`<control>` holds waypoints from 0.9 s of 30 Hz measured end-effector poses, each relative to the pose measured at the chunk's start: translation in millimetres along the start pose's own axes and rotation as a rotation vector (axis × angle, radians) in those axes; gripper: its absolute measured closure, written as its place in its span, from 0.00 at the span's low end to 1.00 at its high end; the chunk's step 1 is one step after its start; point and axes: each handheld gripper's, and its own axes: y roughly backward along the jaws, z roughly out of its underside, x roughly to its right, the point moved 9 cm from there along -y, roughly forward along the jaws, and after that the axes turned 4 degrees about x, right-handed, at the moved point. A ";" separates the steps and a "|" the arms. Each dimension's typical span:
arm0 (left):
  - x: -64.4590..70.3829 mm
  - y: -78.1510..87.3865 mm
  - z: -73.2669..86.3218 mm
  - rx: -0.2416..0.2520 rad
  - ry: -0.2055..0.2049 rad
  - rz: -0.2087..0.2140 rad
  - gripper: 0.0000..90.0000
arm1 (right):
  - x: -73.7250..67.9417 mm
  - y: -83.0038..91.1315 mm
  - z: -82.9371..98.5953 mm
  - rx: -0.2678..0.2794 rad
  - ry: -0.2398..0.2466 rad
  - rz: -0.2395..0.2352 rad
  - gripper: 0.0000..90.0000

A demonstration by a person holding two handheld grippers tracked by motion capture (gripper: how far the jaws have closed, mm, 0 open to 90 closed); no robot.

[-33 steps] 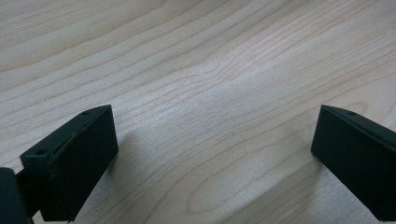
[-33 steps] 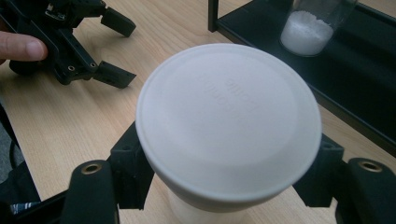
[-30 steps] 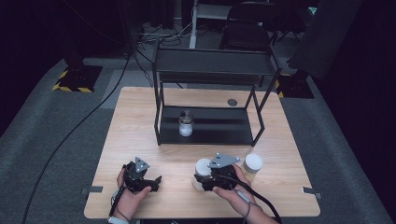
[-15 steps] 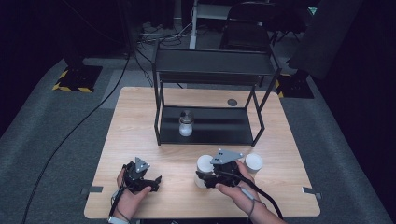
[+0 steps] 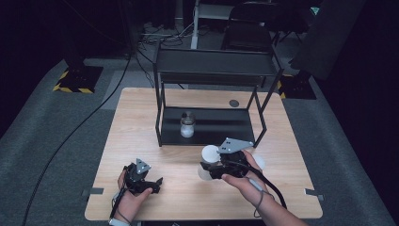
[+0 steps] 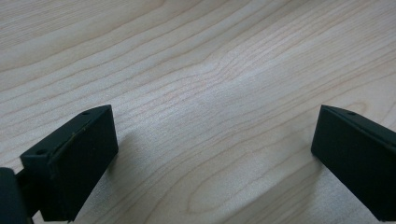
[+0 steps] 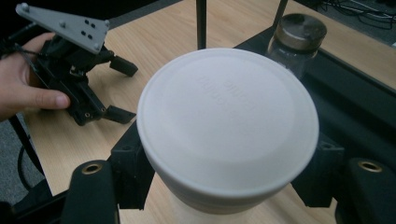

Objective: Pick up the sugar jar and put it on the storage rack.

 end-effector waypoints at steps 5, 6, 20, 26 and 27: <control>0.0 0.0 0.0 0.000 0.000 0.000 0.01 | 5.3 4.1 -11.1 0.007 0.002 0.004 0.38; 0.0 0.1 0.0 -0.001 0.000 0.000 0.01 | 6.6 5.0 -13.2 0.010 0.002 0.005 0.38; -0.5 0.2 0.0 -0.001 -0.003 0.003 0.01 | 25.3 14.3 -39.5 0.037 -0.019 0.015 0.38; -0.6 0.2 0.1 -0.001 -0.003 0.003 0.01 | 33.6 15.7 -49.3 0.050 -0.024 0.028 0.38; -0.5 0.2 0.1 0.000 -0.003 0.003 0.01 | 35.3 15.6 -51.0 0.052 -0.023 0.032 0.38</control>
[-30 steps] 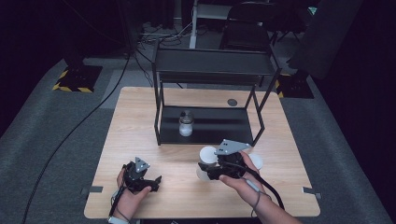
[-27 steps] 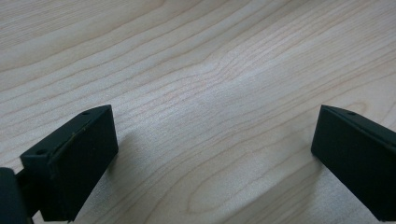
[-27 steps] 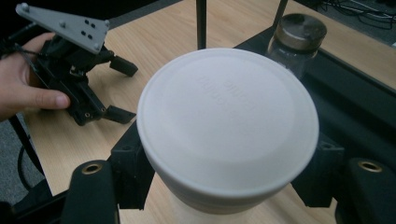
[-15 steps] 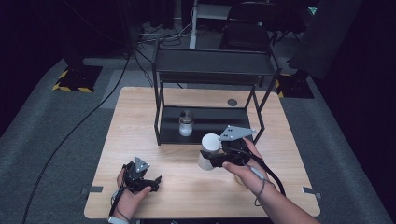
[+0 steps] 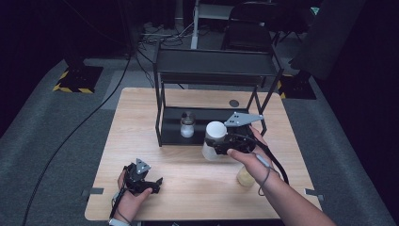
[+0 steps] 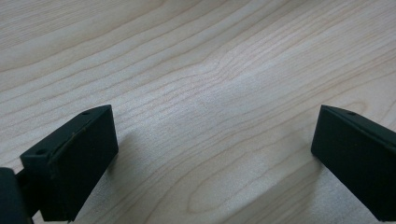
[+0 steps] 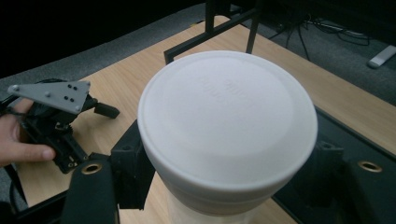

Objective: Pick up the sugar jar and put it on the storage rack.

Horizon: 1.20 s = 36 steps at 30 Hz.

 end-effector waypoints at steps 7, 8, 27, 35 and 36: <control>-0.3 0.1 0.0 0.000 -0.001 0.002 0.01 | 15.7 -6.5 -9.6 0.002 -0.010 0.024 0.38; -0.3 0.1 0.0 -0.001 -0.002 0.002 0.01 | 18.3 -8.2 -10.6 0.001 -0.014 0.027 0.38; -0.9 0.2 0.0 -0.002 -0.003 0.003 0.01 | 67.3 -54.9 -18.7 -0.028 -0.025 0.068 0.38; -1.6 0.2 -0.1 -0.001 -0.005 0.004 0.01 | 83.3 -78.4 -14.7 -0.045 -0.039 0.090 0.38; -1.7 0.1 0.0 0.000 -0.005 0.004 0.01 | 85.1 -81.2 -14.1 -0.050 -0.040 0.092 0.38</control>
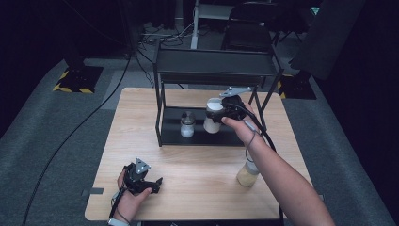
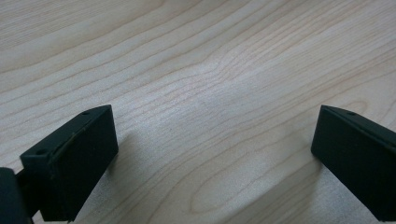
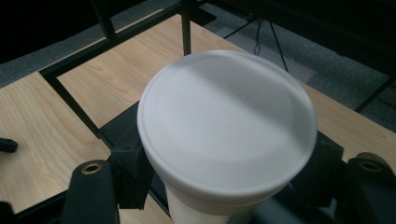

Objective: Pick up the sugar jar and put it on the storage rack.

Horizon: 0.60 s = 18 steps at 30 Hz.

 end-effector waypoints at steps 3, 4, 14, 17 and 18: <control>0.0 0.0 0.0 -0.001 0.001 0.000 0.01 | 3.1 -9.9 1.4 -0.023 -0.001 0.010 0.38; 0.0 0.0 0.0 0.000 0.000 0.000 0.01 | 4.3 -13.3 2.2 -0.030 0.002 0.013 0.38; -0.2 0.2 -0.1 -0.003 -0.001 0.001 0.01 | 14.4 -40.3 10.4 -0.088 -0.032 0.043 0.38; -0.2 0.2 -0.1 -0.003 -0.001 0.001 0.01 | 15.5 -45.6 11.9 -0.101 -0.027 0.049 0.38; -0.3 0.2 -0.1 -0.003 -0.001 0.001 0.01 | 15.6 -47.7 12.3 -0.107 -0.023 0.054 0.38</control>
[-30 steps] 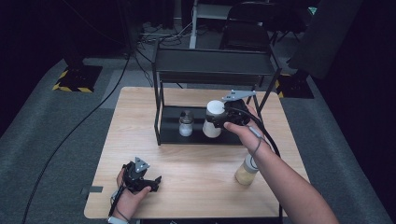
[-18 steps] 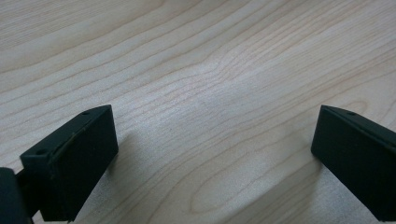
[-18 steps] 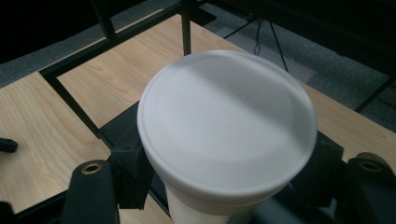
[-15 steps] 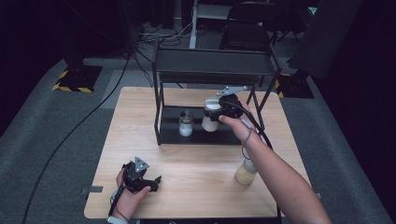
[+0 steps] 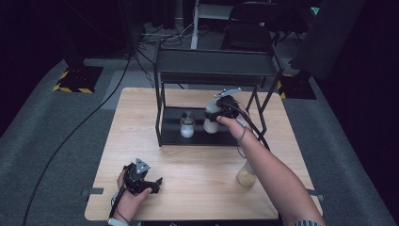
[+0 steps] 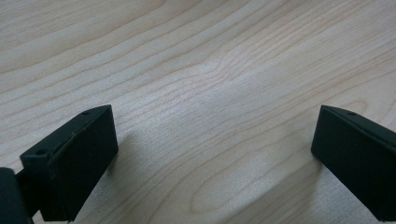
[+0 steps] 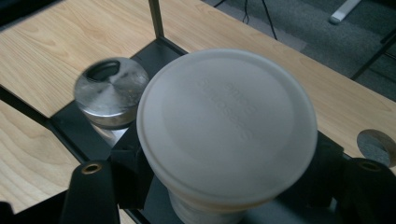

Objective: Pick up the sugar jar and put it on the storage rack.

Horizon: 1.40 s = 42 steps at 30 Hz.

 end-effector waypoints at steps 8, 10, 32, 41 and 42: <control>-0.1 0.0 0.1 0.001 0.000 0.001 0.01 | 2.1 -13.7 3.6 -0.050 -0.022 0.013 0.37; -0.1 0.0 0.1 0.001 0.000 0.000 0.01 | 2.1 -15.9 4.9 -0.057 -0.026 0.011 0.38; 0.0 0.0 0.0 0.000 0.000 0.000 0.01 | 8.6 -19.5 13.7 -0.075 -0.073 0.004 0.37; 0.0 -0.1 0.1 0.001 0.000 0.000 0.01 | 5.9 -19.2 14.7 -0.078 -0.052 0.008 0.25; 0.0 -0.1 0.1 0.001 0.000 0.000 0.01 | 6.0 -18.7 14.6 -0.075 -0.048 0.012 0.22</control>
